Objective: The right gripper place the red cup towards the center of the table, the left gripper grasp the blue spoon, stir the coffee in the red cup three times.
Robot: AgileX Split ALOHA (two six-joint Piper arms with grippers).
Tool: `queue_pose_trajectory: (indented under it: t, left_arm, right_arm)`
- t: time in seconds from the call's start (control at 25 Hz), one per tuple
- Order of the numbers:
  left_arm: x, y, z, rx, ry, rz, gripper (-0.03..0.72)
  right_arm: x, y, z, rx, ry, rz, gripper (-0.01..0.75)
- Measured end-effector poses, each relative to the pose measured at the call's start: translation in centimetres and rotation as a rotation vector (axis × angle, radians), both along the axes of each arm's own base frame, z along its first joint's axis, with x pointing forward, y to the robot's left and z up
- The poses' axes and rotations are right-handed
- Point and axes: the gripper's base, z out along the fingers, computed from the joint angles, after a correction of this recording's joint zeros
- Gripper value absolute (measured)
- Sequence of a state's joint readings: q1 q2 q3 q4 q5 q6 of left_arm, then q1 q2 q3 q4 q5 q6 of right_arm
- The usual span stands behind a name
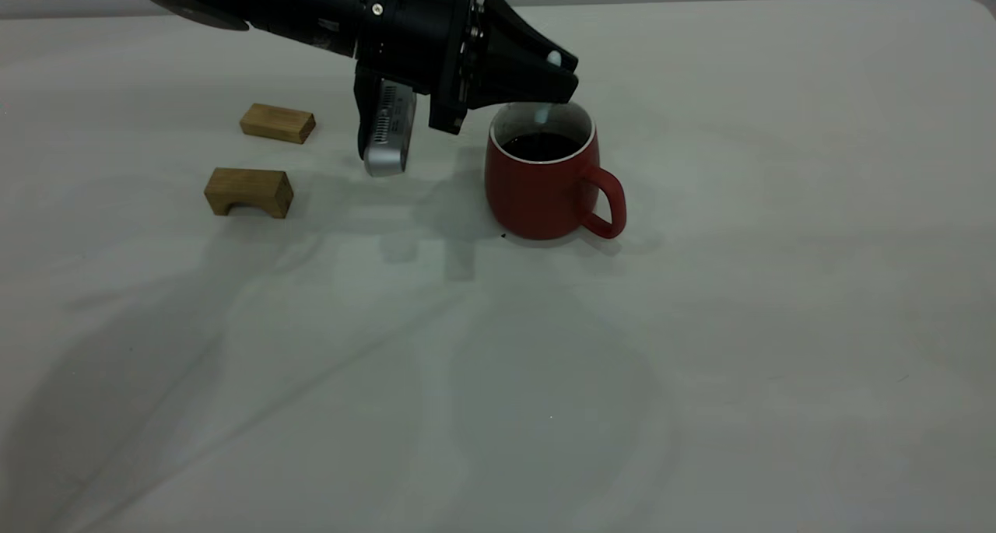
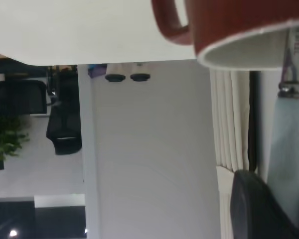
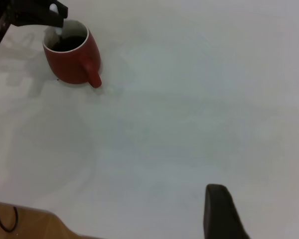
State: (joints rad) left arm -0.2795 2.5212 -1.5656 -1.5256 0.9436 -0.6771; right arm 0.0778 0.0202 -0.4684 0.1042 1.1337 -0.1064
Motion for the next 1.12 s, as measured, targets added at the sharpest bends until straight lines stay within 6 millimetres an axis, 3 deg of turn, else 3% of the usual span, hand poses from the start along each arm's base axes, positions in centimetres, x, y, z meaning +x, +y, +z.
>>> queue_pose_trajectory:
  t: [0.08, 0.36, 0.56, 0.68, 0.84, 1.0, 1.12]
  left_arm:
    - [0.0, 0.0, 0.0, 0.006, -0.028, -0.012, 0.197]
    - [0.8, -0.2, 1.1, 0.026, -0.155, -0.111, 0.391]
    - [1.4, -0.6, 3.3, 0.009, -0.222, -0.263, 0.411]
    - [1.7, -0.4, 4.7, 0.082, -0.271, -0.365, 0.411]
    - [2.2, 0.8, 8.6, 0.288, -0.379, -0.529, 0.411]
    - [2.4, 2.1, 14.5, 0.475, -0.552, -0.590, 0.411]
    - [1.4, 3.5, 19.9, 0.592, -0.809, -0.714, 0.411]
  right_arm:
    - [0.0, 0.0, 0.0, 0.000, 0.000, 0.000, 0.440]
    - [0.0, 0.0, 0.0, 0.000, 0.000, 0.000, 0.440]
    - [0.0, 0.0, 0.0, 0.000, 0.000, 0.000, 0.440]
    - [0.0, 0.0, 0.0, 0.000, 0.000, 0.000, 0.440]
    - [0.0, 0.0, 0.0, 0.000, 0.000, 0.000, 0.440]
    - [0.0, 0.0, 0.0, 0.000, 0.000, 0.000, 0.440]
    - [0.0, 0.0, 0.0, 0.000, 0.000, 0.000, 0.440]
